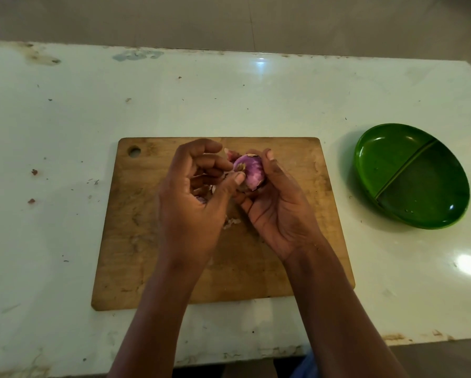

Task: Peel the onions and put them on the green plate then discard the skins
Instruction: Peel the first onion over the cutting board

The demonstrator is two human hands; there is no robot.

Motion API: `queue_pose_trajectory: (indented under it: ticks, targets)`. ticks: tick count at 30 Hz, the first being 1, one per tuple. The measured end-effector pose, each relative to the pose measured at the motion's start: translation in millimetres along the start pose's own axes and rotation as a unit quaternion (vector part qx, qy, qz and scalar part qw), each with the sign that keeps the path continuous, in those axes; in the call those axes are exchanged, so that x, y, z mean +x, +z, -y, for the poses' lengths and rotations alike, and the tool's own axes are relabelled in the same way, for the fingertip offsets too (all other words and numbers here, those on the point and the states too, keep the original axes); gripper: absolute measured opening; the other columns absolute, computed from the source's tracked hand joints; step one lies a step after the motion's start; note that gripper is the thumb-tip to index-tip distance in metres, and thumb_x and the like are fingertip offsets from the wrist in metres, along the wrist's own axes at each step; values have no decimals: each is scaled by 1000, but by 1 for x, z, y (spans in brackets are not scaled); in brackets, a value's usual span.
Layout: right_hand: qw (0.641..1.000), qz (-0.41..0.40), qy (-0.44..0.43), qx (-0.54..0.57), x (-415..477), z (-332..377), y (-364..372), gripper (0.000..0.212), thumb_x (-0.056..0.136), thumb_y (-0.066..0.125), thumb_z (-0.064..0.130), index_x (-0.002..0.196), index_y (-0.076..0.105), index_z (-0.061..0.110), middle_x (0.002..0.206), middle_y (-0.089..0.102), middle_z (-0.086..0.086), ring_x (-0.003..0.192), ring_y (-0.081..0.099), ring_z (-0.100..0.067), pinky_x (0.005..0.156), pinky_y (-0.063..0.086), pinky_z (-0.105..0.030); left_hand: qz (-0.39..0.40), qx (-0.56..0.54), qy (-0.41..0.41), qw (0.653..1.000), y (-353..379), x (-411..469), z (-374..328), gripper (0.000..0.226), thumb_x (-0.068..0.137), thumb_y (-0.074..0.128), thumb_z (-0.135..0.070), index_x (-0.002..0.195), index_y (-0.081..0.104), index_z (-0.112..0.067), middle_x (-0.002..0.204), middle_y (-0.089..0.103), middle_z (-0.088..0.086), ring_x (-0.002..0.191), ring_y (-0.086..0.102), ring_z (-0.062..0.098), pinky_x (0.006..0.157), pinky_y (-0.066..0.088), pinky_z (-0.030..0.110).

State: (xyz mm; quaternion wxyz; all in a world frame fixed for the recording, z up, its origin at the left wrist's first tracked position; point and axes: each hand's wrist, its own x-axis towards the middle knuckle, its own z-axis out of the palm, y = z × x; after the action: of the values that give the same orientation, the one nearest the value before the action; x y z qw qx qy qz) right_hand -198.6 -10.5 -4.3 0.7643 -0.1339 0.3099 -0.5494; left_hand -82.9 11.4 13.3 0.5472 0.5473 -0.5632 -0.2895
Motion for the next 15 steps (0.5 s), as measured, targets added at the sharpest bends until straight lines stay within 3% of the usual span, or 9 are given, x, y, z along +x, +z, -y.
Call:
queue_pose_trajectory:
  ticks: [4,9,12,15]
  targets:
    - [1000,6,2,4,-1,0,2,26,80,57,20,99,59,2,90,72,-12,83,70,-20,75,58,-30,-11,57,48,997,2,-3,6,31,82,71,-5,109,58,-7,92,65,-13,88,65,2,76,53,19]
    - [1000,11,9,16,0,-3,2,30,79,60,22,101,59,1,95,71,-15,88,69,-23,78,59,-32,-36,124,141,982,5,-5,13,33,85,68,-3,112,51,-12,94,61,-3,86,65,14,73,52,18]
    - [1000,15,9,19,1,-5,-1,36,77,66,24,105,60,1,104,68,-19,98,66,-28,86,56,-36,-14,127,147,981,7,-6,14,34,88,61,-2,112,42,-18,92,59,4,85,62,22,69,54,30]
    - [999,22,14,18,0,-5,-1,35,79,64,24,105,60,0,103,69,-19,94,68,-27,80,58,-35,5,125,145,981,9,-7,15,30,89,52,-1,109,38,-19,92,54,8,83,59,26,64,53,39]
